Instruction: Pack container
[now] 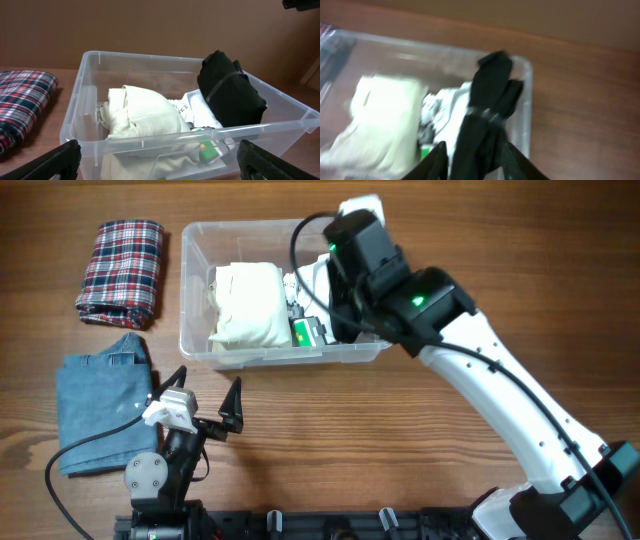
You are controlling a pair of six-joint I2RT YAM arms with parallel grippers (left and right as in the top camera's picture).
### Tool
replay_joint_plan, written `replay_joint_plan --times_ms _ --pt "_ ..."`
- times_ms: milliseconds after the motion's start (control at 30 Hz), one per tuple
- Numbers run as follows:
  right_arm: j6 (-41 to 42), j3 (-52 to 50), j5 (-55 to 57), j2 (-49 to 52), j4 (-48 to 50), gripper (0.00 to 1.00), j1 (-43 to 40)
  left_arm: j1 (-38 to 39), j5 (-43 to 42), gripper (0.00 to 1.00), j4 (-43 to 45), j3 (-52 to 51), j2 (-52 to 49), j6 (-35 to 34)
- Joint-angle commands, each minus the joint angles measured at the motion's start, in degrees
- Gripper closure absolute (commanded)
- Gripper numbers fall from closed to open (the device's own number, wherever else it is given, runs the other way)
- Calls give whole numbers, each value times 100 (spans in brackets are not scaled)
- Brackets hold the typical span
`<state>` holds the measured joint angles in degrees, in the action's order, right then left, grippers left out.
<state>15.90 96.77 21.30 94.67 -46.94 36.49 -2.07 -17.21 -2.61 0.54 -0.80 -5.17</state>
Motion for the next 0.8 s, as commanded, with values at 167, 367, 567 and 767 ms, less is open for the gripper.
replay_joint_plan --times_ms 167,367,567,767 --pt "138 0 -136 651 426 96 -778 -46 33 0 -22 -22 42 68" --pt "382 0 -343 1016 463 96 -861 -46 33 0 -22 -22 42 68" --pt "529 0 -490 1386 514 96 -861 -46 33 0 -22 -22 42 68" --pt "673 0 -494 1648 400 96 -861 -46 33 0 -22 -22 42 68"
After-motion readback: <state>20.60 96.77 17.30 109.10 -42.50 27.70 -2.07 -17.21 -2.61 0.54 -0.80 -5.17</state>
